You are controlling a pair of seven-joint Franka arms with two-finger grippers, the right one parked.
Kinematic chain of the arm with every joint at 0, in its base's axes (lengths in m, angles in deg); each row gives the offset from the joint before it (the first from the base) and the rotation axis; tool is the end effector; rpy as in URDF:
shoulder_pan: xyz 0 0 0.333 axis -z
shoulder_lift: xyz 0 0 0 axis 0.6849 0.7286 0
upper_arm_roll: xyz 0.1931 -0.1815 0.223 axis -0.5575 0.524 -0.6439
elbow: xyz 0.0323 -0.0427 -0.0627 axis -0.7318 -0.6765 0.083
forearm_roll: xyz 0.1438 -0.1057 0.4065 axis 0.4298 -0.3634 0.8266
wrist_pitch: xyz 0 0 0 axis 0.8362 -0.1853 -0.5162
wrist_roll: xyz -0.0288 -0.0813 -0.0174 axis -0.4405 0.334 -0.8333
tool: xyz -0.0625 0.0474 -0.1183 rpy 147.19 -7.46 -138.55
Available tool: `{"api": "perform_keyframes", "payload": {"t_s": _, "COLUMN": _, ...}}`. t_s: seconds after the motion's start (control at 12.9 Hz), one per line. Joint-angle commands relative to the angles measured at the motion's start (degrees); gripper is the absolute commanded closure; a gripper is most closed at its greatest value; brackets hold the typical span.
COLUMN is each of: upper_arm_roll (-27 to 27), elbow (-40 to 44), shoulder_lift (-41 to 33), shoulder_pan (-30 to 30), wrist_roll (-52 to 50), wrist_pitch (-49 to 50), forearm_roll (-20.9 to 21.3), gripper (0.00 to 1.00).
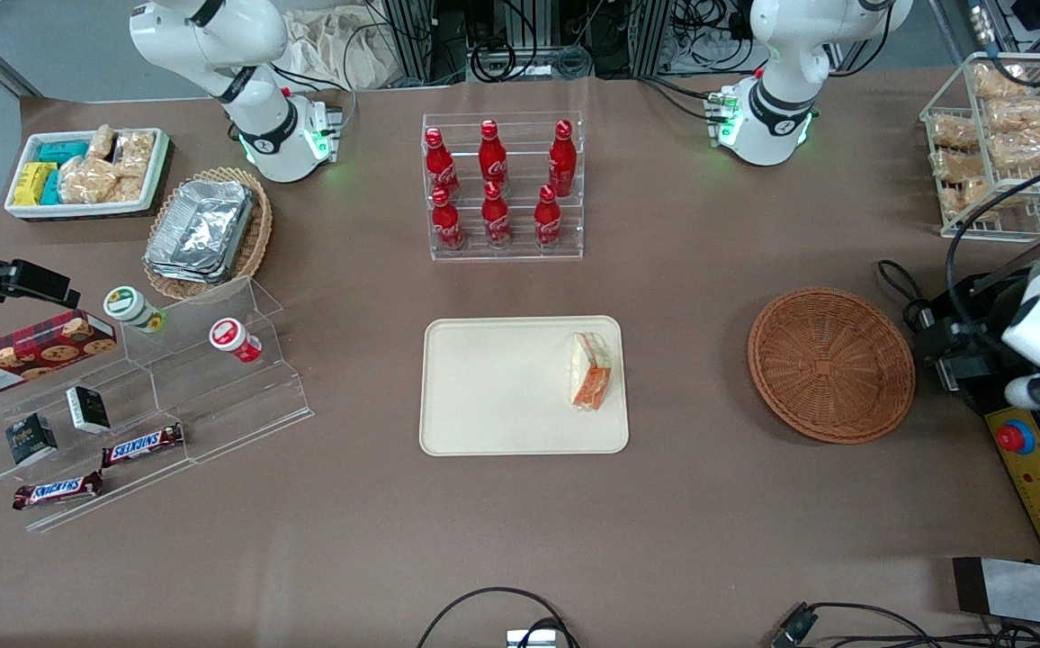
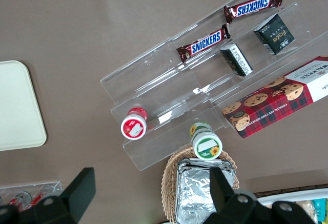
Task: Place sandwich from basket to tray
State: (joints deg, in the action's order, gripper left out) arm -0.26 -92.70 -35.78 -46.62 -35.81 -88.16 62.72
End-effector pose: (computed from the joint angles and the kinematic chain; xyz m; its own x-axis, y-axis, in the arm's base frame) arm 0.6874 -0.0109 0.5807 0.9997 -0.0199 -0.0158 -0.0208 -0.9982 -0.0567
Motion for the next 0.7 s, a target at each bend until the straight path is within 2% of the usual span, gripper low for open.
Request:
{"api": "perform_keyframes", "payload": {"t_s": 0.0, "upper_arm_roll": -3.8, "elbow": -2.3, "shoulder_lift": -4.8, "shoulder_pan": 2.2, "wrist_roll": 3.8, "wrist_pitch": 4.9, "forearm_roll": -1.5, "gripper": 0.00}}
{"api": "perform_keyframes", "payload": {"t_s": 0.23, "upper_arm_roll": -3.8, "elbow": -2.1, "shoulder_lift": -7.6, "shoulder_pan": 2.4, "wrist_roll": 3.7, "wrist_pitch": 9.7, "forearm_roll": -1.7, "gripper": 0.00}}
{"api": "perform_keyframes", "payload": {"t_s": 0.47, "upper_arm_roll": -3.9, "elbow": -2.1, "shoulder_lift": -9.6, "shoulder_pan": 2.4, "wrist_roll": 3.3, "wrist_pitch": 11.8, "forearm_roll": -4.1, "gripper": 0.00}}
{"api": "perform_keyframes", "payload": {"t_s": 0.62, "upper_arm_roll": -3.9, "elbow": -2.5, "shoulder_lift": -10.0, "shoulder_pan": 2.5, "wrist_roll": 3.0, "wrist_pitch": 11.9, "forearm_roll": -4.1, "gripper": 0.00}}
